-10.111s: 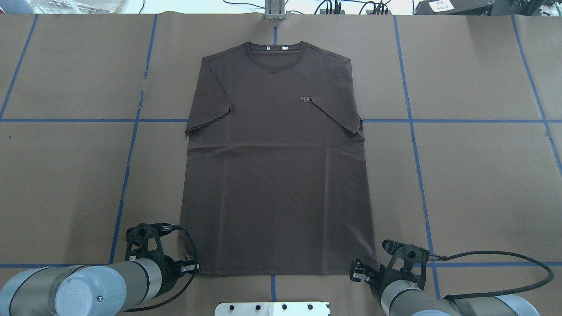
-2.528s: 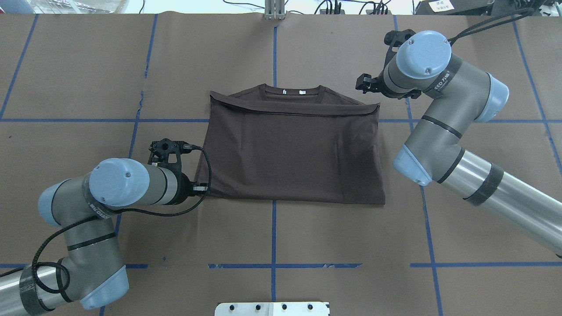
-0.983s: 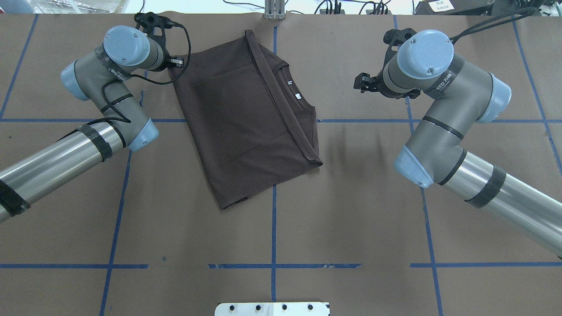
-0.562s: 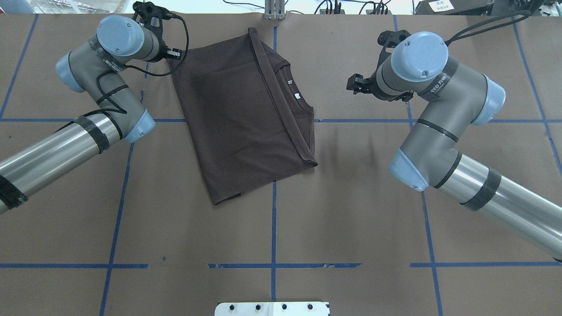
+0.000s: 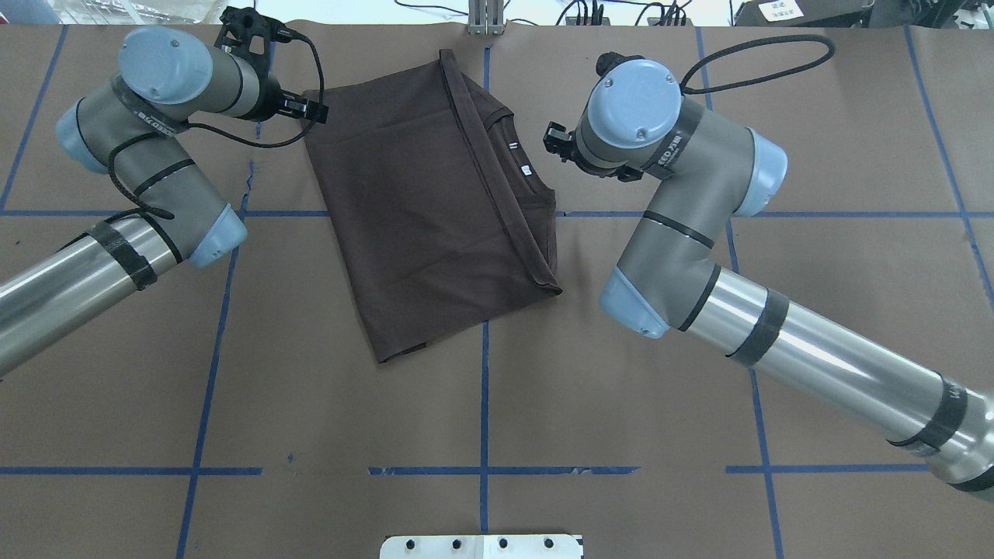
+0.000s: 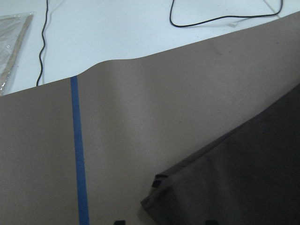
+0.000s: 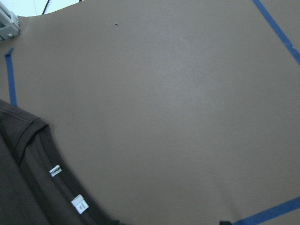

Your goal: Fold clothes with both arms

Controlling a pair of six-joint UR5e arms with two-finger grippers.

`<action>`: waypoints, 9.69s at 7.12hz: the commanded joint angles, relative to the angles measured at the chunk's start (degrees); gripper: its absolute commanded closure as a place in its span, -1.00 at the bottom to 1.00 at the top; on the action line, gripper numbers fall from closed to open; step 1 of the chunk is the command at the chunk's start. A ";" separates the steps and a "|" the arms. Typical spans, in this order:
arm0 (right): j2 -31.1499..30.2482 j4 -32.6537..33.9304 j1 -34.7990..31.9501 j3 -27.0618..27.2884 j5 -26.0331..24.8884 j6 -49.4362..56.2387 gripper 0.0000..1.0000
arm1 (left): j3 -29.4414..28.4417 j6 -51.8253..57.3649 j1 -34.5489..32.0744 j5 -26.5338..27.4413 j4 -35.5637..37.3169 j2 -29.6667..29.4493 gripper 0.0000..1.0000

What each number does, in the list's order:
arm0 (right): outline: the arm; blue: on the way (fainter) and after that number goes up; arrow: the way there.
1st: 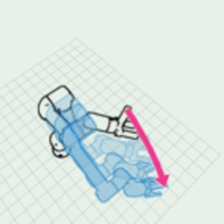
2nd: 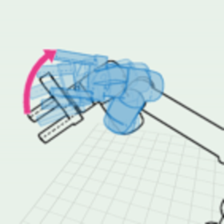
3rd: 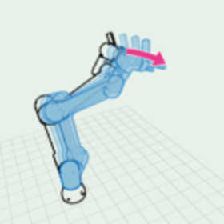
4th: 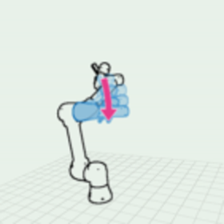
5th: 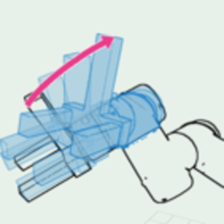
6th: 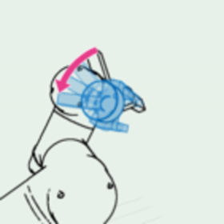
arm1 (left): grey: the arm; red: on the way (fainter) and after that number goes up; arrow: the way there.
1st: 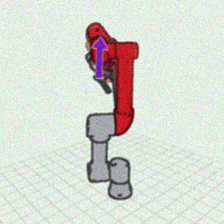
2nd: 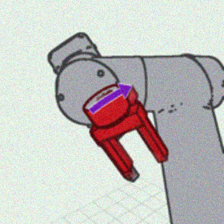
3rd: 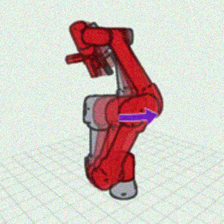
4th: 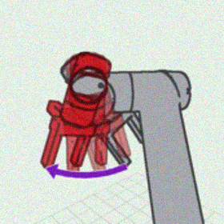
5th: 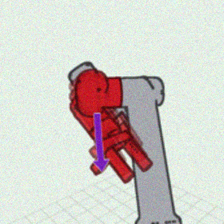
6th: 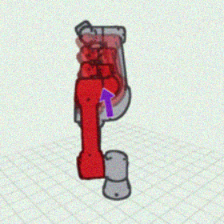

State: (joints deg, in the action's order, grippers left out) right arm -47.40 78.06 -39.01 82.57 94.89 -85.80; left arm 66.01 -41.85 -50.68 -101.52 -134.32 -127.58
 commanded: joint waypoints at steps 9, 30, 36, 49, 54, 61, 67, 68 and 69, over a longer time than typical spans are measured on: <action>3.54 2.80 8.59 -7.87 -9.27 0.81 0.15 | 0.26 -1.22 1.02 -0.16 -0.15 0.14 -1.00; -18.08 14.84 22.93 31.57 -17.11 1.78 -1.00 | 16.72 -12.69 5.24 -6.04 0.55 8.01 -1.00; -18.87 15.45 32.59 30.46 -22.82 9.94 0.36 | 21.97 -15.89 7.88 -5.70 0.55 11.65 -1.00; -20.89 15.36 33.21 30.63 -22.46 13.03 1.00 | 21.44 -16.16 8.32 -5.44 0.55 11.74 -1.00; -28.89 15.36 32.68 34.33 -22.55 5.52 1.00 | 21.36 -16.24 8.49 -5.53 0.55 11.56 -1.00; -33.36 -7.98 22.88 35.28 -14.15 1.87 -1.00 | 25.46 -24.38 12.07 -4.83 0.55 11.73 -1.00; -34.34 -12.15 15.54 35.99 -8.40 1.69 -1.00 | 42.52 -50.24 35.10 11.69 17.66 17.10 -0.37; -34.43 -12.06 15.46 35.99 -8.40 1.69 -1.00 | 42.36 -50.52 37.47 13.27 19.43 17.10 -0.37; -34.43 -12.06 15.46 35.99 -8.40 1.69 -1.00 | 41.93 -50.52 38.19 13.28 19.89 17.19 -0.37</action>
State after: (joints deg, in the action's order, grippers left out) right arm -81.80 65.98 -23.50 118.59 86.48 -84.11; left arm 107.91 -91.87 -14.27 -88.99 -116.07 -110.45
